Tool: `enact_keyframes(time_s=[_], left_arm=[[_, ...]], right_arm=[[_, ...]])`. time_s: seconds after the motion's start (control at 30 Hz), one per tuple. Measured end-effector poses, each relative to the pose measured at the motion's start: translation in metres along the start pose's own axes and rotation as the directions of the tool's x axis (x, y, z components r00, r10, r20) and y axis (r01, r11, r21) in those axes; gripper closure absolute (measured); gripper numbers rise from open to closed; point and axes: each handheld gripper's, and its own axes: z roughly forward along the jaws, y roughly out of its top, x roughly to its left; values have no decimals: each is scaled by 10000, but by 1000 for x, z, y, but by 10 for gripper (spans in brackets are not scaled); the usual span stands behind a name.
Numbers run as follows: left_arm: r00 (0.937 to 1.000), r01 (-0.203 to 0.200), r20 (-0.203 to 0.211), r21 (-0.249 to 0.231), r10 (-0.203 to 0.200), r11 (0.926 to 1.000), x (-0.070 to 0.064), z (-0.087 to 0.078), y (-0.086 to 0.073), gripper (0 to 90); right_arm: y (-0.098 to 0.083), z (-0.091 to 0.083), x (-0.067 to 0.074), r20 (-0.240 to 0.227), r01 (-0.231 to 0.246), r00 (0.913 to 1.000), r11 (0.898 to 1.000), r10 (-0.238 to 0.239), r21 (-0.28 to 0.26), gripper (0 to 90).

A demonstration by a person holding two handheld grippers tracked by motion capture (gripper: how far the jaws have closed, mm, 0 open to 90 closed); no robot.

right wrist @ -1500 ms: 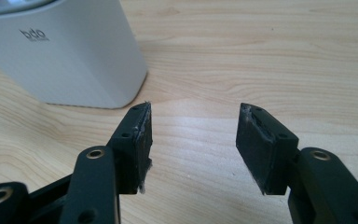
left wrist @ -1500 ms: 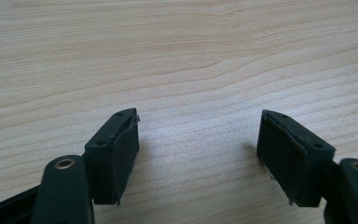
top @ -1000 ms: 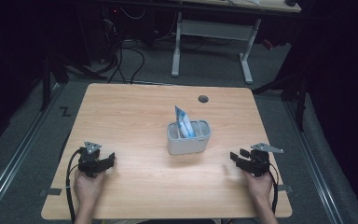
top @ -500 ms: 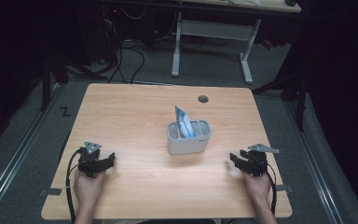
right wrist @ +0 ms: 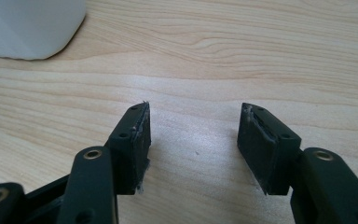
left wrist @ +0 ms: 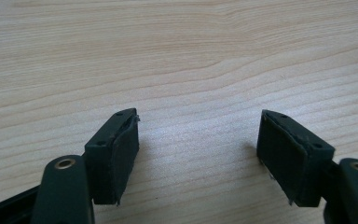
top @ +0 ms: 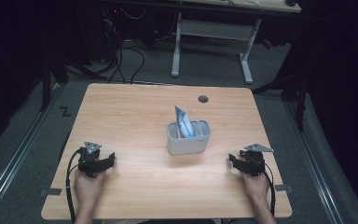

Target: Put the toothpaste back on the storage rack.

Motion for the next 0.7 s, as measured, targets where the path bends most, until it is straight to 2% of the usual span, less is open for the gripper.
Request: enact_keyframes(time_s=[0.17,0.3,0.7], left_arm=[[10000,1,-1,0,-1,10000,0,0,0,300],[10000,5,-2,0,-5,10000,0,0,0,299],[10000,17,4,0,-17,10000,0,0,0,298]], right_arm=[[0,1,-1,140,45,9999,10000,-44,-36,430],[1,3,4,472,419,9980,9991,-421,37,416],[1,3,3,477,394,9981,9992,-396,54,393]])
